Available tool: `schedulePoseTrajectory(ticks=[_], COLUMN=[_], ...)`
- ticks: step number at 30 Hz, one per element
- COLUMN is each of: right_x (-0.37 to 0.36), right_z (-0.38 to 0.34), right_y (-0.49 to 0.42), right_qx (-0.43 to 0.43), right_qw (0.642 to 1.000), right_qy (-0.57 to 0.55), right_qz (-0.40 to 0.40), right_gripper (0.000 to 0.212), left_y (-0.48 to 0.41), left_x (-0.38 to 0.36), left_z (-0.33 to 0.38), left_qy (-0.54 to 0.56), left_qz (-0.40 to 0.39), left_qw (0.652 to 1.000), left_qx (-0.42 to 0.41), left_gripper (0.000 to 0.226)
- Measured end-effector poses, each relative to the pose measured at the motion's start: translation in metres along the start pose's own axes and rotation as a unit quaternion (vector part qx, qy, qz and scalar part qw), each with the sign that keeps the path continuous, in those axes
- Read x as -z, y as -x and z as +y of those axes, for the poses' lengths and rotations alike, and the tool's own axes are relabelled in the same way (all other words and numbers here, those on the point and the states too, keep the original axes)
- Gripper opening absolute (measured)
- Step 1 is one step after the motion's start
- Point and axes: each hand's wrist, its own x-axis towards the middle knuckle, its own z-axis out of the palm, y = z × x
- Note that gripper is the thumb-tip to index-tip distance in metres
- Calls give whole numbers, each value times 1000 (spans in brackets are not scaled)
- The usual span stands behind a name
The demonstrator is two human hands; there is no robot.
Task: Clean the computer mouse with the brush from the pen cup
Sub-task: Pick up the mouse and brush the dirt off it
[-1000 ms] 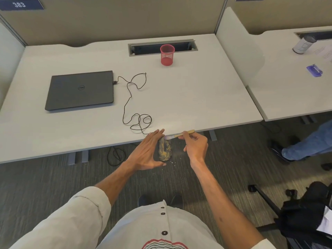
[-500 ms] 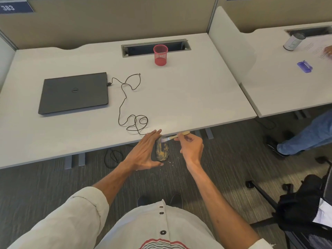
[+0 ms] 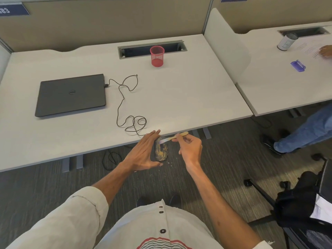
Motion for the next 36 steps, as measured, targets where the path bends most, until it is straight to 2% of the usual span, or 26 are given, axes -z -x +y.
schedulePoseTrajectory(ticks=[5, 11, 16, 19, 30, 36], right_x=[1, 20, 14, 5, 20, 3], right_z=[9, 17, 12, 10, 19, 12], right_y=[2, -3, 0, 6, -2, 0], right_qx=[-37, -58, -18, -9, -68, -26], right_qw=[998, 995, 999, 1000, 994, 999], right_qy=[39, 49, -13, -11, 42, -12], right_qz=[21, 70, 38, 18, 78, 20], right_gripper=[18, 22, 21, 21, 21, 23], left_y=[0, 1, 1, 0, -1, -6], left_x=[1, 0, 0, 0, 2, 3], left_z=[1, 1, 3, 4, 2, 3], left_qy=[0, 3, 6, 11, 13, 19], left_qz=[-1, -3, 6, 5, 6, 13], left_qw=[1000, 1000, 1000, 1000, 1000, 1000], left_qx=[-3, -4, -4, -4, 5, 9], left_gripper=[131, 130, 130, 130, 132, 130])
